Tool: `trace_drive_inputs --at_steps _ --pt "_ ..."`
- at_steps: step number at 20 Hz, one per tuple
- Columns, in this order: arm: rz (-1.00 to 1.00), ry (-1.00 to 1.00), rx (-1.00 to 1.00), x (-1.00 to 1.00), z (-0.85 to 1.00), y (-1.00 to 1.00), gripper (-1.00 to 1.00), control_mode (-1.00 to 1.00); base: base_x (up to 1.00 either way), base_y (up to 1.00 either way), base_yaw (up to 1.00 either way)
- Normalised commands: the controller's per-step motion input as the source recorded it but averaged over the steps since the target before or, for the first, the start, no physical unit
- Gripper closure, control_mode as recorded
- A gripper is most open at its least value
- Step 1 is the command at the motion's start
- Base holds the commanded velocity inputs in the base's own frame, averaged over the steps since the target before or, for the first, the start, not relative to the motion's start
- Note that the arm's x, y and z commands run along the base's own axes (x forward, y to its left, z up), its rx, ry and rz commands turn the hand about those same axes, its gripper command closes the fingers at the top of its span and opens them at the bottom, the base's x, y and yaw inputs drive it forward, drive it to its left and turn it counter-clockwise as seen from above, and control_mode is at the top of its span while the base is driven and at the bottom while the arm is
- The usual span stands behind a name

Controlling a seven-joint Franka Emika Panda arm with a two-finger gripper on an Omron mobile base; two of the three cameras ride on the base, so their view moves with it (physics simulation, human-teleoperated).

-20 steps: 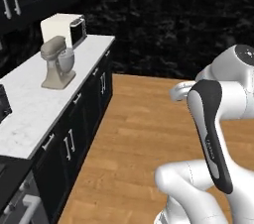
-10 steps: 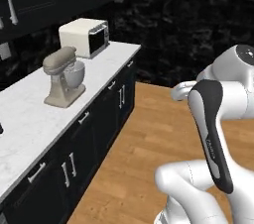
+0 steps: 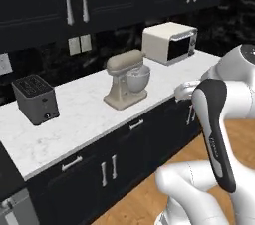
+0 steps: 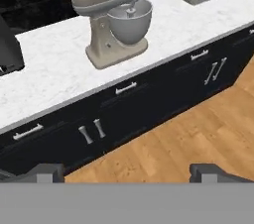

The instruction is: Navigate to the toaster.

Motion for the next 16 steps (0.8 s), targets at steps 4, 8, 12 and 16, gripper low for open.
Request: trace_drive_inputs --at_steps 4,8,12,16 --pt "0.0 0.0 0.0 0.0 0.0 0.0 -1.0 1.0 0.61 0.0 0.97" --pt "0.0 0.0 0.0 0.0 0.0 0.0 -1.0 1.0 0.91 -0.07 0.86" --pt "0.0 0.0 0.0 0.0 0.0 0.0 -1.0 1.0 1.0 -0.4 0.51" --pt "0.0 0.0 0.0 0.0 0.0 0.0 -1.0 1.0 0.92 -0.21 0.22"
